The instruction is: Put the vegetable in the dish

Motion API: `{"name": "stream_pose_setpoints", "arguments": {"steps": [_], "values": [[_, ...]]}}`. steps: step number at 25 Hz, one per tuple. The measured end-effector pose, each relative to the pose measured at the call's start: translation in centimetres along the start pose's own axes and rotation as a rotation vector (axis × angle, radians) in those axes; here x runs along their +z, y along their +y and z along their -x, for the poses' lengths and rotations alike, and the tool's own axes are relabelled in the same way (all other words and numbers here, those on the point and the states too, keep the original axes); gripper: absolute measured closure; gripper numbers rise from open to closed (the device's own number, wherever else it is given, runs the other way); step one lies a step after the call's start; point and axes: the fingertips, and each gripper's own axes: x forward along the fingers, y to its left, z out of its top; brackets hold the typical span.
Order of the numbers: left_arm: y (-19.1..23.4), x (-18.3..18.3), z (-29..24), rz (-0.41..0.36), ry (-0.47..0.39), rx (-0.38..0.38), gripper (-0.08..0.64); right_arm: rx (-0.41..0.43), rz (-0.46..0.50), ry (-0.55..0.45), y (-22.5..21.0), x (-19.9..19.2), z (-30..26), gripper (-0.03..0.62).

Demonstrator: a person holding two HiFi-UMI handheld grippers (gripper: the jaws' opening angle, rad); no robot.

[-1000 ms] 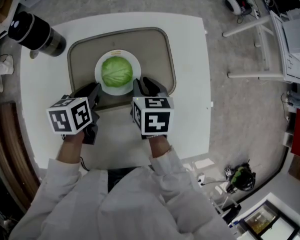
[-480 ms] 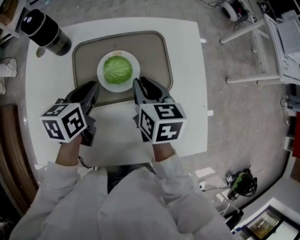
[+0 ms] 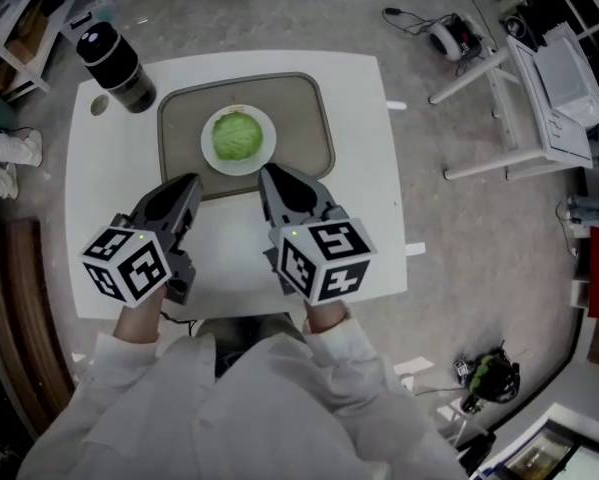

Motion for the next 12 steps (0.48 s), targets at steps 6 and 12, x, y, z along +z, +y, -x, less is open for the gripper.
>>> {"name": "stream_pose_setpoints", "arguments": {"steps": [6,12], "values": [[-3.4,0.2,2.9,-0.025,-0.03,-0.044,0.543,0.039,0.04,-0.04,3.4,0.9,3.1,0.568],[-7.1,0.4,5.3,-0.077,-0.045,-0.095,0.543,0.061,0.073,-0.095,6.2,2.4,6.2,0.569]]}}
